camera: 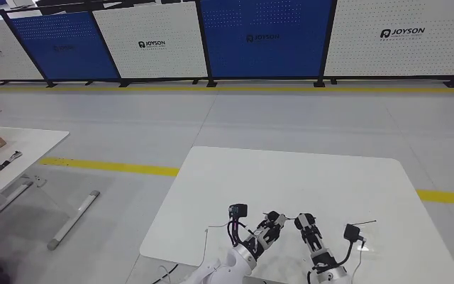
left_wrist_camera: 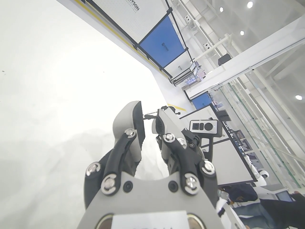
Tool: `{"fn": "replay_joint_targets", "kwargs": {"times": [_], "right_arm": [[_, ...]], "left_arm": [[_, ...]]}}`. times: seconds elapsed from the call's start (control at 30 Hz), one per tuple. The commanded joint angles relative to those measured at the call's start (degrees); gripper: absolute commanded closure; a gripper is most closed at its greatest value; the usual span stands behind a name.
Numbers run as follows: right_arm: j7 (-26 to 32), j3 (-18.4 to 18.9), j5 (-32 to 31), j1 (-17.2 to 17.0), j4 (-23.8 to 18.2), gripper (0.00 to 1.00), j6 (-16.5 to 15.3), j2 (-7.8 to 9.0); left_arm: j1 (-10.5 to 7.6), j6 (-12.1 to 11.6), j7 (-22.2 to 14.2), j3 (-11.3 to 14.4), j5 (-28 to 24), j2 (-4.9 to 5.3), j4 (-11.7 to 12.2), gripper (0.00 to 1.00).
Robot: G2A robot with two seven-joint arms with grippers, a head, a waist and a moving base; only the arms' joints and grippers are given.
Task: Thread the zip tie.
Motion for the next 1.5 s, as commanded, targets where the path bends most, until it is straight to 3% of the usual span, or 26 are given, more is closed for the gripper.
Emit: {"fn": "replay_joint_targets", "kwargs": {"times": [0.0,0.47,0.5,0.53,0.57,0.73,1.0,1.3,1.47], "right_arm": [[0.0,0.0,0.0,0.0,0.0,1.0,0.0,0.0],[0.1,-0.2,-1.2,0.0,-0.6,1.0,0.5,0.02],[0.1,-0.2,-1.6,0.0,-0.7,0.96,0.9,0.03],[0.2,-0.4,-2.0,0.0,-0.8,0.84,1.4,0.02],[0.2,-0.5,-2.0,0.0,-0.9,0.0,1.7,0.0],[1.2,-0.5,-1.4,-0.2,-1.0,0.0,0.9,0.08],[2.3,1.3,1.1,-1.2,-0.9,0.0,-0.7,0.41],[2.1,1.5,1.4,-1.2,-0.9,0.0,-0.6,0.41],[-1.6,1.3,-6.4,-0.9,-0.9,0.0,-0.3,0.48]], "left_arm": [[-0.04,0.0,0.0,-0.1,0.0,-0.01,-0.1,1.0],[0.27,-0.2,-0.9,-0.5,0.5,0.1,-0.6,1.0],[0.26,-0.2,-0.9,-0.5,0.5,0.09,-0.6,1.0],[0.27,-0.2,-0.9,-0.5,0.4,0.08,-0.6,1.0],[0.33,0.0,-0.5,-0.6,0.1,0.05,-0.6,1.0],[0.43,0.6,1.6,-1.2,-2.2,-0.21,-0.6,1.0],[1.14,-0.7,7.3,-2.4,-8.0,-0.83,-2.0,1.0],[1.15,-0.7,7.4,-2.4,-8.2,-0.86,-2.1,1.0],[1.44,-1.0,8.5,-3.0,-11.1,-1.09,-2.4,1.0]]}}
